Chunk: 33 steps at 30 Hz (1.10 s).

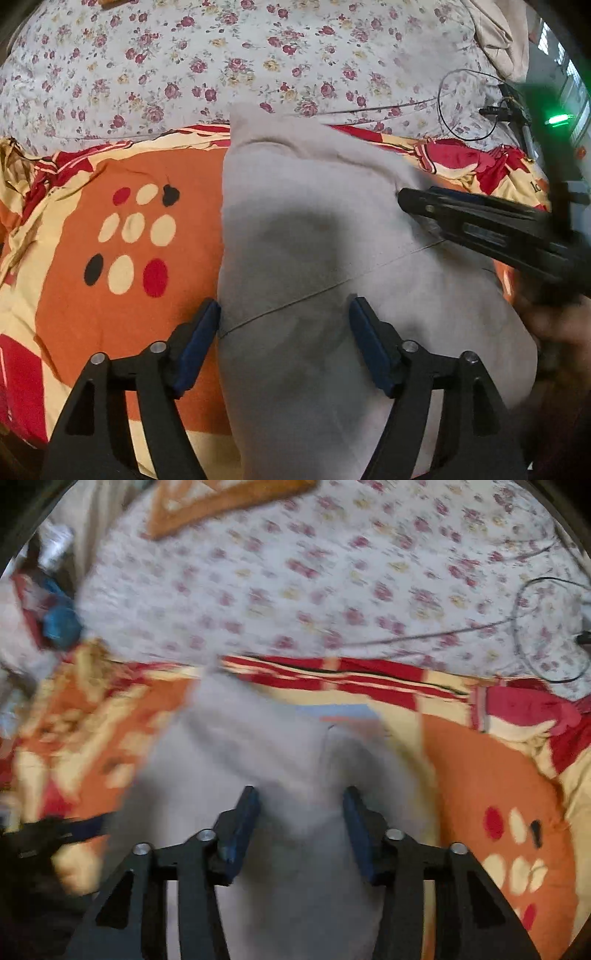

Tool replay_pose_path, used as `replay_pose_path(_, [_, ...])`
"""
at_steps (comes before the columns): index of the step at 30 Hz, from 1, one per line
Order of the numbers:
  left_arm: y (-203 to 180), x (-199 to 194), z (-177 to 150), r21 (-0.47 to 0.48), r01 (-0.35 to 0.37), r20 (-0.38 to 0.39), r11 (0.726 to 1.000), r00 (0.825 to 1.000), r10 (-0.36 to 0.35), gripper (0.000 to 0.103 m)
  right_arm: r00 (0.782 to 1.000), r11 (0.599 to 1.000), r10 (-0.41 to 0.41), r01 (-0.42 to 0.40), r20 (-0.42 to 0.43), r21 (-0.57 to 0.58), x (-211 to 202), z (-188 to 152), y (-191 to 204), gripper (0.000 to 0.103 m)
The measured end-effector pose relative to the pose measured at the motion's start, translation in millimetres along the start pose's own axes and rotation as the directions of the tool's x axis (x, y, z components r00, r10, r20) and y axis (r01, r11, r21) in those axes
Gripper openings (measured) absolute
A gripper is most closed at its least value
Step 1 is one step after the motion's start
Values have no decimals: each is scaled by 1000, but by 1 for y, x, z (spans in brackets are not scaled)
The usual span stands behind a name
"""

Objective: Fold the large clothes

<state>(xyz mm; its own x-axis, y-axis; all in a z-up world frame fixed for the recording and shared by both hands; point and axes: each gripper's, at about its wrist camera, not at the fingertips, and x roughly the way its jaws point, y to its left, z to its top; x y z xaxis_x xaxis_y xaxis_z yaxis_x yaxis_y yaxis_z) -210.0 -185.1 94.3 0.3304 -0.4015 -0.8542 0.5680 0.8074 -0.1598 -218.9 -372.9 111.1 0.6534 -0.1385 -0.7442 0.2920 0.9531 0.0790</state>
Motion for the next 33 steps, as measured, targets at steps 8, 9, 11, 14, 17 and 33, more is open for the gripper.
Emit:
replay_pose_path(8, [0,5,-4,-12,-12,8,1000,1000,12,83,998,991,55,-50,-36,124,3,-11,-40,45])
replay_pose_path(9, [0,5,-4,-15,-15,10,1000,1000,15,83,998,991,66,-63,-19,121,-14,-13,-39,48])
replay_pose_path(11, [1,5,-5,-21,-16,11,1000,1000,16,83,995,992,97,-97,0,76,-47,-20,-27,48])
replay_pose_path(14, [0,2,-7,-25,-27,19,999,999,27,83,991,991,133,-133,11,-20,-80,-41,-3,48])
replay_pose_path(17, [-4,-2,-10,-14,-48,37,999,998,49,83,993,988,108,-113,-51,-108,-81,-70,14,43])
replay_pose_path(33, [-12,-30,-28,6,-149,130,989,981,147,83,999,1000,-2,2,43,8,-102,-96,10,57])
